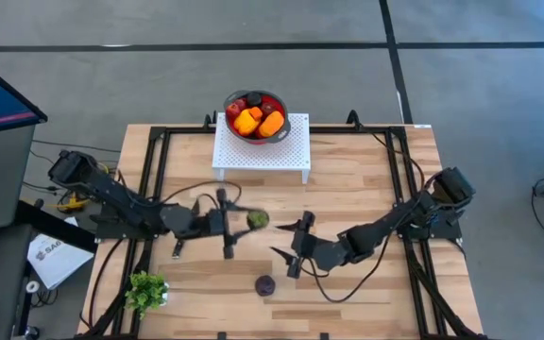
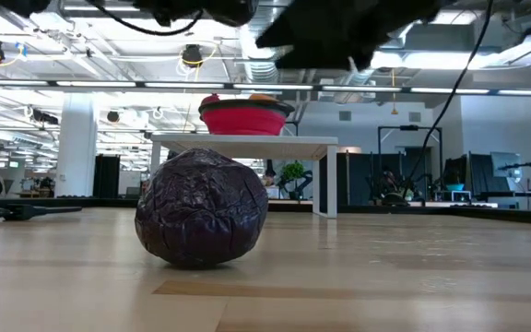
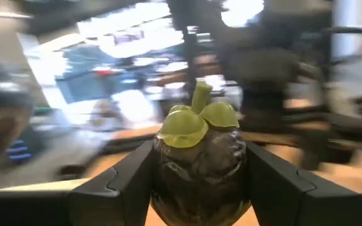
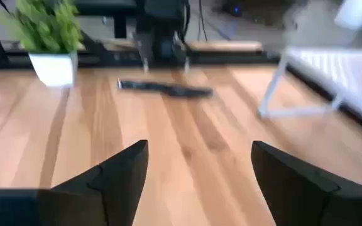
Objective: Pick & Place Fruit
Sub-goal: Put the top purple plum into the red strainer bowl on the shelf
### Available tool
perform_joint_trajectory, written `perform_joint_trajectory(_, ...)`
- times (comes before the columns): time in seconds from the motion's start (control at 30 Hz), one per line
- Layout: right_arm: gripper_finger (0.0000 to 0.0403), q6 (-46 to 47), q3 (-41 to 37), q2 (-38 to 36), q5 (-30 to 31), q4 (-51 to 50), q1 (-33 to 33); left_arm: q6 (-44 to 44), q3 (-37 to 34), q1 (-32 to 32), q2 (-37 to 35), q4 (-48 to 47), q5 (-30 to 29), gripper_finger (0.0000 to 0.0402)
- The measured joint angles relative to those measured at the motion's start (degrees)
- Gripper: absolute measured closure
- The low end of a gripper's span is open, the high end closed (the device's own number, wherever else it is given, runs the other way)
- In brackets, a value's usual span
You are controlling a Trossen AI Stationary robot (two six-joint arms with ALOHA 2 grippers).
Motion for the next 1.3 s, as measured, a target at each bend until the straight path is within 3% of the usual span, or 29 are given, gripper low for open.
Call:
perform_joint_trajectory(0.1, 0.0127, 3.7, 0.0, 0.0, 0.5, -3.5, 0.4, 6.1, 1.9, 1.4, -1.8, 0.4, -6.8, 0.0194)
perform_joint_trajectory(0.23, 0.0127, 4.1, 0.0, 0.7, 0.7, -2.3, 0.7, 12.6, 5.7, 8.1, -3.8, 0.5, -7.9, 0.0187)
perform_joint_trajectory(0.43, 0.0127, 4.9, 0.0, 0.7, 0.7, -0.9, 0.7, 11.5, 7.9, 25.1, -4.5, 0.2, -1.8, 0.0189)
perform_joint_trajectory(0.67, 0.0127, 4.9, 0.0, 0.7, 0.6, -0.7, 0.7, -0.8, 7.9, 40.3, -0.8, -0.3, 5.2, 0.0178)
perform_joint_trajectory(0.83, 0.0127, 4.9, 0.0, 0.7, 0.6, -0.7, 0.7, -2.7, 7.9, 42.1, 2.7, -0.6, 7.8, 0.0179)
perform_joint_trajectory(1.0, 0.0127, 4.9, 0.0, 0.7, 0.6, -0.6, 0.9, 4.3, 7.9, 42.1, 4.0, -1.4, 0.9, 0.0173)
perform_joint_trajectory(1.3, 0.0127, 4.9, 0.0, 0.7, 0.6, 0.3, 1.1, -1.9, 7.5, 42.5, 3.9, -7.9, -1.0, 0.0169)
